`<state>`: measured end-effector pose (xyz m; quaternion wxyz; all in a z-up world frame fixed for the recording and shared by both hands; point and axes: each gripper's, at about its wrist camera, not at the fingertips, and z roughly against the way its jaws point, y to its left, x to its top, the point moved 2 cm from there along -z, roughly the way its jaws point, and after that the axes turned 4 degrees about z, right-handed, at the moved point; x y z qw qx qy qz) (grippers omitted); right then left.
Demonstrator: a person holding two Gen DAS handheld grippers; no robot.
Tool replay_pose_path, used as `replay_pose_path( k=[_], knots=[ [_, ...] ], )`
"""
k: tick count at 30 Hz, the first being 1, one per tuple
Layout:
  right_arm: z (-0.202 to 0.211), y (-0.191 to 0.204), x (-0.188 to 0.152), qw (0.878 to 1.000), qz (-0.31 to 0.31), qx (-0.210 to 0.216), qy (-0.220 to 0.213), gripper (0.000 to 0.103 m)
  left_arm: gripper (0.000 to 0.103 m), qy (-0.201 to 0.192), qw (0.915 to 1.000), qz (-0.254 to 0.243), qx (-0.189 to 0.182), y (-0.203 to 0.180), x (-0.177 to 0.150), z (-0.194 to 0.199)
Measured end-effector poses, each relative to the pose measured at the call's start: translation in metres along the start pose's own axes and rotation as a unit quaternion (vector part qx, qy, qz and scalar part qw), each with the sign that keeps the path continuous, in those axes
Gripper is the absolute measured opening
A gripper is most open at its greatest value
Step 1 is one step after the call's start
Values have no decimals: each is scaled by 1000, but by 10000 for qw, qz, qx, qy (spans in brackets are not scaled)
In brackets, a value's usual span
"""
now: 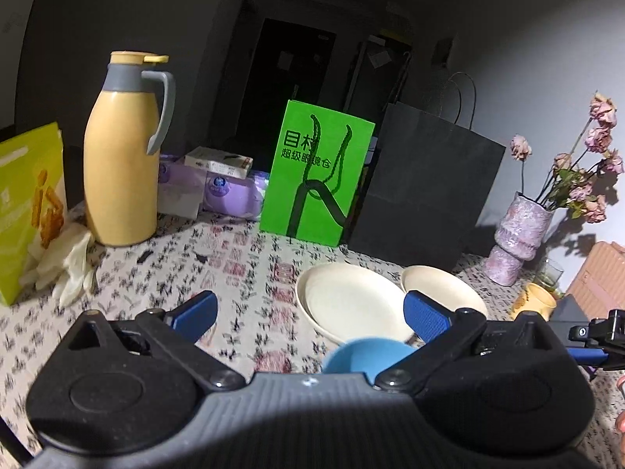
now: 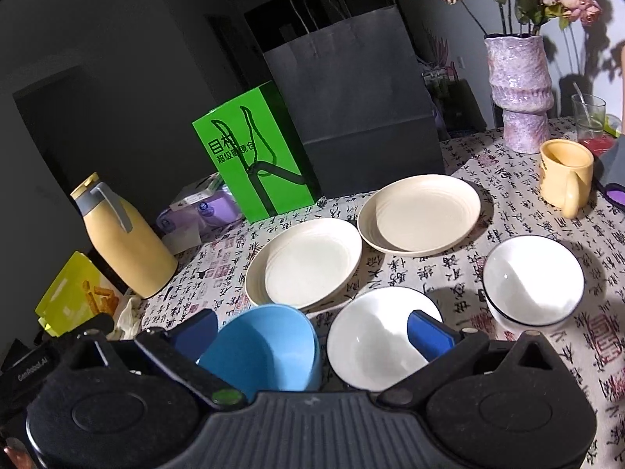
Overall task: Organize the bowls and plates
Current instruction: 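Move both tools over the bowls toward the cream plates behind them, then close the left tool on a cream plate rim while the right tool pinches beside it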
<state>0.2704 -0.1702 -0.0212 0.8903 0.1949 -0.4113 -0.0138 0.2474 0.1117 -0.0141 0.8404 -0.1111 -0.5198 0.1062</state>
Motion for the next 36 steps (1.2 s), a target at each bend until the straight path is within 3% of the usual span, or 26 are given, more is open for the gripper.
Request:
replay_pose_path(
  k=[11, 24, 31, 36],
  knots=[
    [-40, 9, 25, 9994, -214, -176, 196, 103, 103, 230, 9996, -49, -180, -10, 47, -49],
    [-73, 9, 49, 9985, -307, -439, 112, 103, 103, 647, 9972, 297, -216, -18, 89, -122],
    [-92, 9, 53, 9982, -281, -519, 86, 103, 103, 894, 9933, 726, -61, 8, 70, -176],
    [-113, 14, 55, 9979, -197, -605, 88, 103, 103, 1263, 9884, 765, 343, 33, 59, -213]
  ],
)
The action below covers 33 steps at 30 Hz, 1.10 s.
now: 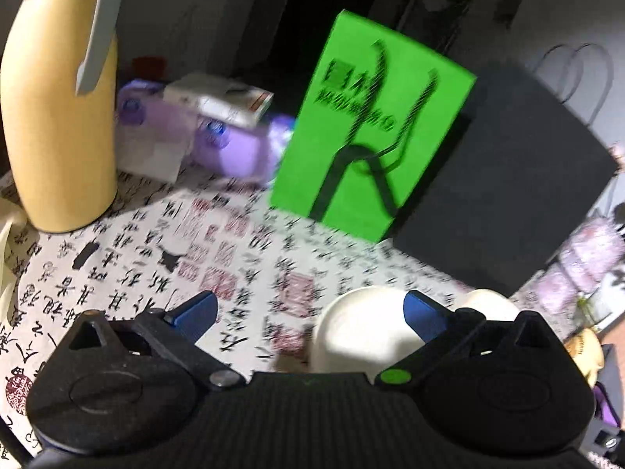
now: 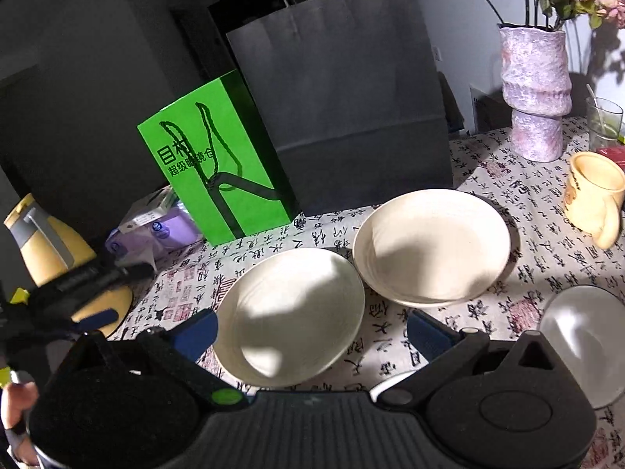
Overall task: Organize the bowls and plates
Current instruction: 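Close the left tool on a cream plate rim while the right tool pinches beside it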
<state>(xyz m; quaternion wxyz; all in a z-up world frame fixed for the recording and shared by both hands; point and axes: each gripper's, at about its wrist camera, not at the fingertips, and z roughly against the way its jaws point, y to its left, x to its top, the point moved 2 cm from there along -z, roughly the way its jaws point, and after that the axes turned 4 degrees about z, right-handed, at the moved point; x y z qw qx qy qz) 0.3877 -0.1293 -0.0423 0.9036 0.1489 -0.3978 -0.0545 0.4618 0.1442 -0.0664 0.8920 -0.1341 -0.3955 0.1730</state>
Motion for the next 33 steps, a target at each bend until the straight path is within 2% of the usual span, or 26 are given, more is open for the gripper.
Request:
replay_pose_path(
  k=[6, 10, 17, 24, 29, 33],
  knots=[
    [-28, 15, 2, 10000, 26, -74, 50, 103, 103, 322, 9988, 341, -144, 27, 1, -21],
    [-47, 24, 3, 9994, 129, -252, 219, 103, 103, 558, 9976, 339, -211, 31, -3, -37],
    [-82, 22, 2, 9961, 212, -741, 426, 100, 103, 638, 9968, 416, -256, 35, -12, -53],
    [-116, 19, -3, 9902, 333, -1132, 752, 81, 100, 615, 9964, 335, -481, 32, -18, -61],
    [-127, 13, -4, 9865, 358, -1360, 841, 66, 86, 664, 9959, 192, -584, 24, -26, -67],
    [-135, 6, -5, 9849, 284, -1427, 935, 45, 74, 761, 9954, -55, -585, 15, -34, -73]
  ],
)
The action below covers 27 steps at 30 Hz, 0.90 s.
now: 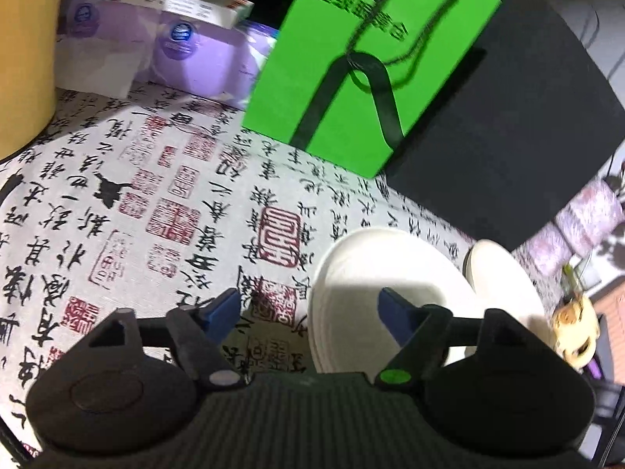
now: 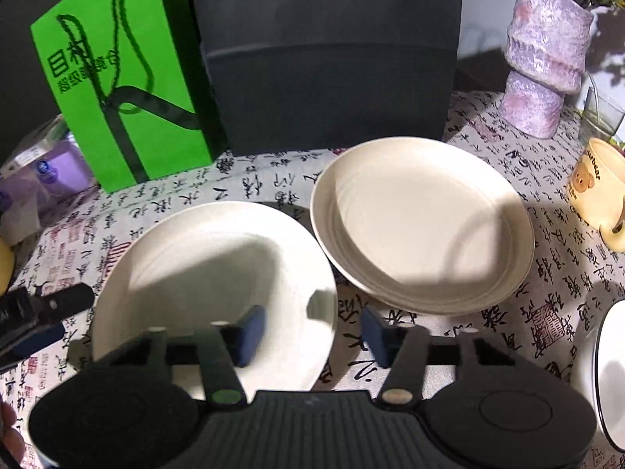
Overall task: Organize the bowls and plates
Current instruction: 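Close the left tool on a cream plate rim while the right tool pinches beside it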
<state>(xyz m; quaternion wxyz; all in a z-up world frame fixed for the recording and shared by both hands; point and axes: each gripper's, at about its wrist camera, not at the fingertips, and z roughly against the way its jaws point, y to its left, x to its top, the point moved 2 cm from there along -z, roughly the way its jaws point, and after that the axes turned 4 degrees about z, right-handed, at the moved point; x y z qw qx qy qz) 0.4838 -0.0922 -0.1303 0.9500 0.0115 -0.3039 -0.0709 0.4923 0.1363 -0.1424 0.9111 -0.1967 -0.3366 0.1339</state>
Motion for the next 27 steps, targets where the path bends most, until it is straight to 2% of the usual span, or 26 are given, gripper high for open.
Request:
replay_pose_path(
  k=[3, 5, 7, 9, 12, 15, 18, 21, 27],
  knots=[
    [-5, -2, -1, 9999, -15, -120, 93, 40, 72, 39, 9999, -137, 51, -3, -5, -5],
    [-7, -5, -2, 9998, -51, -160, 101, 34, 64, 42, 9998, -181, 81, -2, -8, -8],
    [-11, -7, -3, 9997, -59, -197, 152, 29, 51, 79, 9997, -215, 59, -2, -9, -11],
    [-15, -9, -4, 9995, -82, -212, 202, 23, 46, 137, 9996, -249, 22, -2, -11, -14],
    [-18, -10, -4, 9995, -110, -184, 214, 22, 30, 256, 9991, -338, -4, -4, -14, -20],
    [-20, -11, -4, 9996, -154, -102, 197, 18, 28, 248, 9988, -431, -16, -6, -16, -20],
    [-19, -9, -5, 9998, -81, -36, 173, 11, 20, 278, 9984, -496, -53, -7, -17, -20],
    [-17, -4, -6, 9998, 63, -106, 131, 9, 11, 208, 9982, -551, 116, -8, -18, -20],
    [-14, 1, -7, 9992, 303, -251, 115, 8, 11, 140, 9978, -633, 146, -9, -19, -19]
  ],
)
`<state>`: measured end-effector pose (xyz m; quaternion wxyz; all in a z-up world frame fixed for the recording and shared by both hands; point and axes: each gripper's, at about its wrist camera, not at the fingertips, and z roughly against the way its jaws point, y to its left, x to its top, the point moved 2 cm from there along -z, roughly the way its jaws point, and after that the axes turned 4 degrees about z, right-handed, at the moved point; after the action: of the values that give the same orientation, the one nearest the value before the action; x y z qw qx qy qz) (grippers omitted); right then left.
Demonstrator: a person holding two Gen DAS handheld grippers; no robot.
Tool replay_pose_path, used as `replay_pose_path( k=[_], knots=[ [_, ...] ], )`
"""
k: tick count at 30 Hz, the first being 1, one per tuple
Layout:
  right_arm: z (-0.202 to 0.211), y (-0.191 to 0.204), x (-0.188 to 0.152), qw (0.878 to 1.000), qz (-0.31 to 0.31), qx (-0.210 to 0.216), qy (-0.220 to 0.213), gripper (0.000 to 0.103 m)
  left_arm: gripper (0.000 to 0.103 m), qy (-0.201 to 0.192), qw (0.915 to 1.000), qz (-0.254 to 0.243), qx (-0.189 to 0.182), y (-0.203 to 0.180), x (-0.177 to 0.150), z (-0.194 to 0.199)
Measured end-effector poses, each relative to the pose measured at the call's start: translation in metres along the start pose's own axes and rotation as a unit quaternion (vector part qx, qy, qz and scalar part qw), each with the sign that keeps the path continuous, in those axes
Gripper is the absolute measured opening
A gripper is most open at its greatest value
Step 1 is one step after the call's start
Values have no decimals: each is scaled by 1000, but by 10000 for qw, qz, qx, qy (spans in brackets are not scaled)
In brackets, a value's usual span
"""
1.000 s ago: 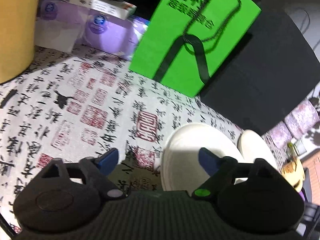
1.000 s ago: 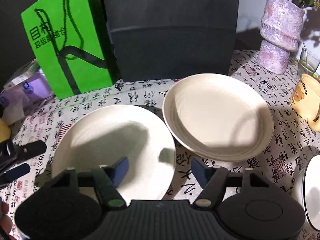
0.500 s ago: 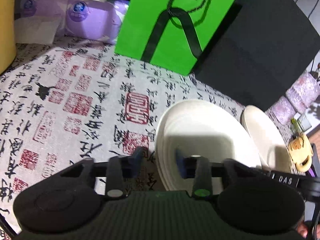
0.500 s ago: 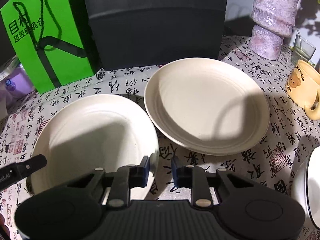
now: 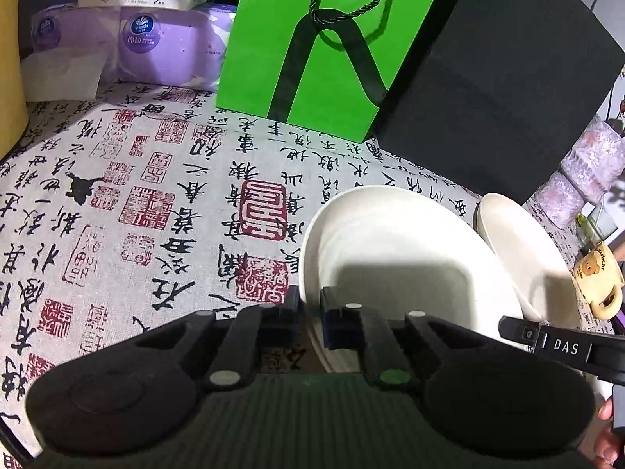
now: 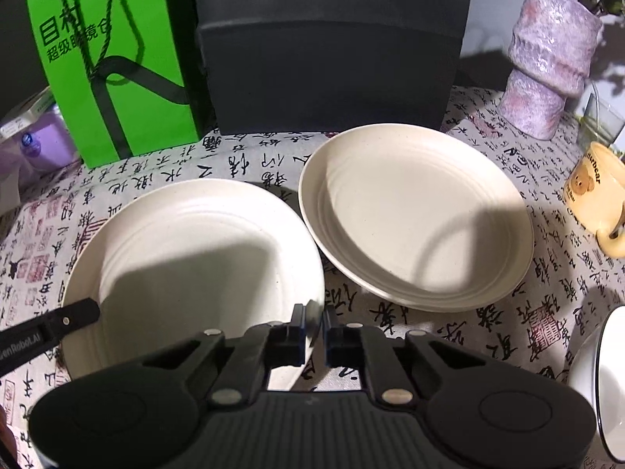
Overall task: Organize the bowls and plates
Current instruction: 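Close the left tool on a cream plate rim while the right tool pinches beside it, then lift the held cream plate with both tools and tilt it up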
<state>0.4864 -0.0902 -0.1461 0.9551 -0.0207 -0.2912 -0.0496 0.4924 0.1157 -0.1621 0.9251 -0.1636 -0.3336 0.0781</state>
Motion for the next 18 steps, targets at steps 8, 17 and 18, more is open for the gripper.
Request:
replay_pose_path(
  k=[8, 17, 18],
  knots=[
    [1, 2, 0, 9999, 103, -50, -67, 8, 11, -133, 9999, -67, -5, -3, 1, 6],
    [4, -1, -1, 9998, 68, 43, -194, 9, 11, -287, 9996, -80, -24, -7, 5, 14],
    [5, 0, -1, 9997, 71, 44, -216, 8, 11, -298, 9995, -56, -39, -6, 5, 14]
  ],
)
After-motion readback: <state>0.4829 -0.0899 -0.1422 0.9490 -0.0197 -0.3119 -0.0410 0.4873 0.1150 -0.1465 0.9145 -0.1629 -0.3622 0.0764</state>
